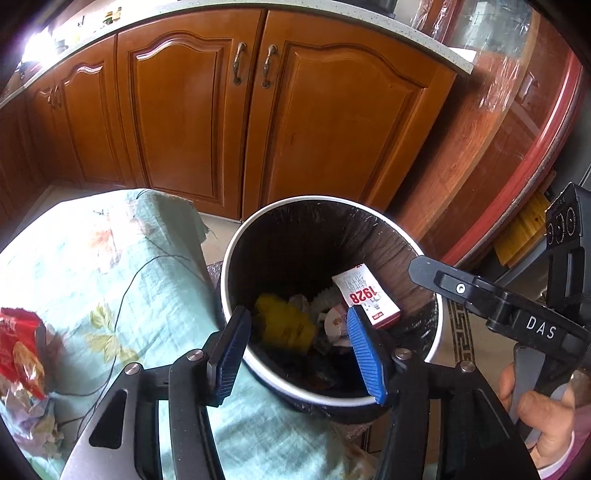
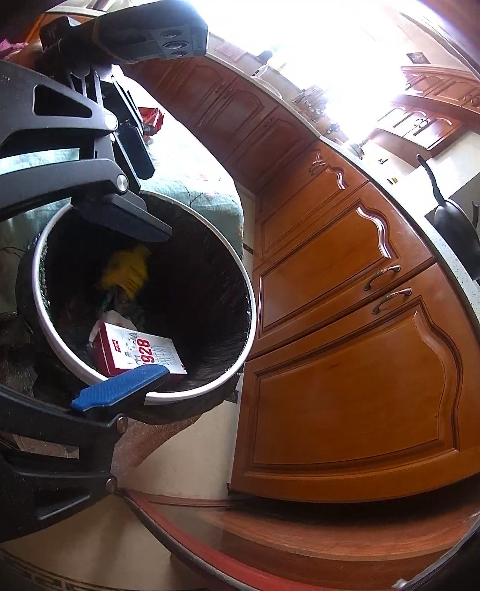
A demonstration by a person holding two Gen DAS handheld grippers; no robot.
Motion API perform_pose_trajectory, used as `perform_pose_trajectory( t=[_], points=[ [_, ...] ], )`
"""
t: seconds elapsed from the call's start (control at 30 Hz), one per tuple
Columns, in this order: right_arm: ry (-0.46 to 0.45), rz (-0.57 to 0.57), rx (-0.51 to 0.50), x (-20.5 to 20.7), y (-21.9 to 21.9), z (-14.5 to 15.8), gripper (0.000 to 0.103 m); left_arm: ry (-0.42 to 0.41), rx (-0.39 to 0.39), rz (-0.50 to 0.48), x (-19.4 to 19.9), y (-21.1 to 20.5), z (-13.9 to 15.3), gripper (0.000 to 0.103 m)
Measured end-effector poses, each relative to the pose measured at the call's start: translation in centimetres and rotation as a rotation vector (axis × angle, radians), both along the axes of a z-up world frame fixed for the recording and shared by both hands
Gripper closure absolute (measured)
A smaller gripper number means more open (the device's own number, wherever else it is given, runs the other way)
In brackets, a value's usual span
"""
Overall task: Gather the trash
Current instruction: 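Move both open tools back over the remaining trash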
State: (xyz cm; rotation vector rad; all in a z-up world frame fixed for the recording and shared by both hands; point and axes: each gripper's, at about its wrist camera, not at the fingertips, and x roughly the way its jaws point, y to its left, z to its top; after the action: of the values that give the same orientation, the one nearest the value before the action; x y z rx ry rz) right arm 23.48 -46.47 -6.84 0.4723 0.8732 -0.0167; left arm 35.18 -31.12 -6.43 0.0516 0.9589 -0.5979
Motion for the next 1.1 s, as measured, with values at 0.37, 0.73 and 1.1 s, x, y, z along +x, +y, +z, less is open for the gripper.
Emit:
perform_pose_trajectory(
  t=[0.37,0.73,1.1],
  points=[
    [-0.089,0.021,0.039,-3.6,3.6,1.8,0.021,-0.004,-0.078,0.087,-5.1,7.2,-0.1,0.045],
    [-0.089,0.092,0.076,-6.0,8.6,1.6,0.021,0.0,-0.11,0.215,-10.1,14.8,-0.1,0.045],
    [-0.058,0.166,0.104,-7.5,13.7,0.5,0.012,-0.024,-0.087,0.314,-15.3,21.0,0.7,0.045]
  ],
)
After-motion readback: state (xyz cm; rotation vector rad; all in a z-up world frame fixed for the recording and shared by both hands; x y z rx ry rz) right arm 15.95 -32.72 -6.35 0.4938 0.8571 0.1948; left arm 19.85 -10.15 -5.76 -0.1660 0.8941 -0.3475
